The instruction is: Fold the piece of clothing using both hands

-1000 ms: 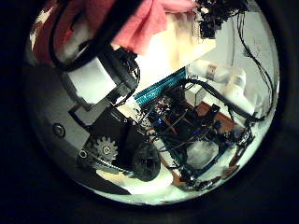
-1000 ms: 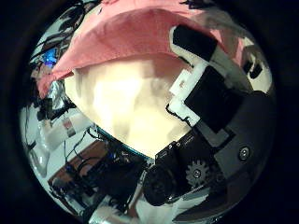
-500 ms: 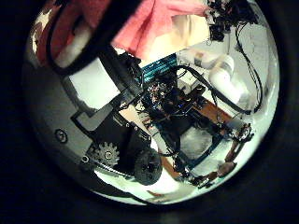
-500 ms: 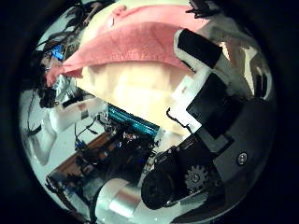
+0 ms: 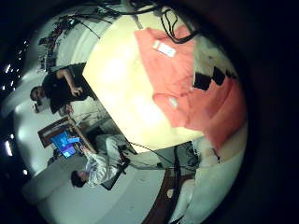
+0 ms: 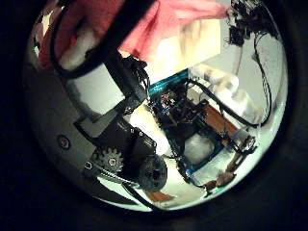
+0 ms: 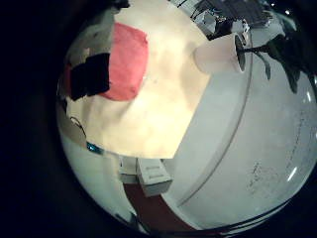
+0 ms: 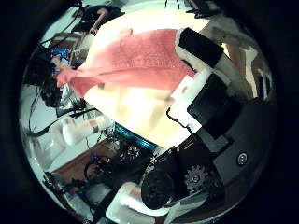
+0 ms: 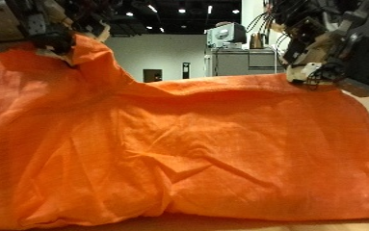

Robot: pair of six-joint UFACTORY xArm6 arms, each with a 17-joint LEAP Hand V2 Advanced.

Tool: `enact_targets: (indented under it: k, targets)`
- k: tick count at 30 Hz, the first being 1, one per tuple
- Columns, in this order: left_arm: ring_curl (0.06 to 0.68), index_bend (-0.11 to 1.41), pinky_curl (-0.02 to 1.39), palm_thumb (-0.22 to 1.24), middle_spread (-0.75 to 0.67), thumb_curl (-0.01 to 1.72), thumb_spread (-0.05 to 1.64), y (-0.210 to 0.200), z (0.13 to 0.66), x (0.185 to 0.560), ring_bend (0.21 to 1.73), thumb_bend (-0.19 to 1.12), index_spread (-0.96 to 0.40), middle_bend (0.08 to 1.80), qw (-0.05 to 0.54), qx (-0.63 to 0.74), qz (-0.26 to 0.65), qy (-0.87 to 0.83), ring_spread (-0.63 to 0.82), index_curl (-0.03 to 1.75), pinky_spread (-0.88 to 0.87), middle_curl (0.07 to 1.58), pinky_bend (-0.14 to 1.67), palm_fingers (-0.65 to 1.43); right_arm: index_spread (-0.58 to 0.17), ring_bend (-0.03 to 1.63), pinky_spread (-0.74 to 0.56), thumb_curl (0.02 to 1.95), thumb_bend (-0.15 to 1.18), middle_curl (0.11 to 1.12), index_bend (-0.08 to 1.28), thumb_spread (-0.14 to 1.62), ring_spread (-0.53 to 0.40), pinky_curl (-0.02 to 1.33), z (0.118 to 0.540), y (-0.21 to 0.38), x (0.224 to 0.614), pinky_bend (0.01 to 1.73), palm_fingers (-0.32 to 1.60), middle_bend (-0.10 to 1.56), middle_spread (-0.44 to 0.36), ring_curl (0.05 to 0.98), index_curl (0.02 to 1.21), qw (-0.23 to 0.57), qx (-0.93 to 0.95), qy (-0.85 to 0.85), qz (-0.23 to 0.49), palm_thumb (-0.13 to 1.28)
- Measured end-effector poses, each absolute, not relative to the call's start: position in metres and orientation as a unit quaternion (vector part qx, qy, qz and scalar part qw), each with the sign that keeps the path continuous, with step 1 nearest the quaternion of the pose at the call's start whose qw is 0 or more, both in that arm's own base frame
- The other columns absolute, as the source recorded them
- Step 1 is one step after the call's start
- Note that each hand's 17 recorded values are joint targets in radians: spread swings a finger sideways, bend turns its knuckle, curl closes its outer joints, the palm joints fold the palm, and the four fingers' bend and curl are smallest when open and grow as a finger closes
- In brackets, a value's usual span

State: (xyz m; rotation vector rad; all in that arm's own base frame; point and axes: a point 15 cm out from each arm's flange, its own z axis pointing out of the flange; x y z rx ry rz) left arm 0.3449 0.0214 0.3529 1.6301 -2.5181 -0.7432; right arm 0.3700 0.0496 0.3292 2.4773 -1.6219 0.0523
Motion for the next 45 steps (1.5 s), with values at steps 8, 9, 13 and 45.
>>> enact_targets:
  k: [8, 9, 13, 45]
  targets:
    - [0.419, 0.3, 0.48, 0.67, -0.54, 0.8, 1.3, 0.032, 0.313, 0.433, 0.77, 0.01, -0.63, 0.92, 0.022, 0.543, -0.26, -0.799, -0.56, 0.79, -0.74, 0.55, 0.82, 1.05, -0.293, 1.34, -0.23, 0.66, 0.01, 0.86, 1.06, 1.27, -0.243, 1.02, 0.282, 0.07, 0.452, 1.17, 1.01, 1.28, -0.165, 0.801, 0.91, 0.108, 0.829, -0.549, 0.0, 1.12]
    - [0.418, 0.3, 0.48, 0.67, -0.55, 0.79, 1.31, 0.034, 0.307, 0.441, 0.76, 0.01, -0.63, 0.92, 0.025, 0.544, -0.262, -0.797, -0.56, 0.8, -0.74, 0.55, 0.8, 1.05, -0.293, 1.34, -0.23, 0.66, 0.01, 0.86, 1.06, 1.27, -0.243, 1.02, 0.276, 0.073, 0.462, 1.17, 1.01, 1.28, -0.165, 0.802, 0.91, 0.11, 0.828, -0.549, -0.001, 1.12]
    - [0.417, 0.27, 0.48, 0.68, -0.54, 0.78, 1.33, 0.039, 0.282, 0.468, 0.74, 0.01, -0.62, 0.9, 0.036, 0.549, -0.269, -0.791, -0.56, 0.81, -0.74, 0.55, 0.78, 1.01, -0.295, 1.34, -0.24, 0.66, -0.01, 0.87, 1.06, 1.28, -0.246, 1.05, 0.25, 0.081, 0.496, 1.16, 0.99, 1.29, -0.166, 0.81, 0.92, 0.117, 0.824, -0.555, -0.006, 1.12]
    - [0.343, 0.17, 0.45, 0.3, 0.23, 0.35, 1.24, 0.07, 0.282, 0.536, 0.63, -0.02, 0.08, 0.28, 0.046, 0.68, -0.046, -0.73, 0.26, 0.5, 0.16, 0.37, 0.49, 0.01, -0.402, 1.12, -0.36, 0.28, 0.0, 0.67, 0.36, 1.55, -0.273, 0.76, 0.313, 0.032, 0.581, 0.73, 0.37, 0.84, -0.197, 0.581, 0.65, 0.004, 0.777, -0.622, 0.094, 0.68]
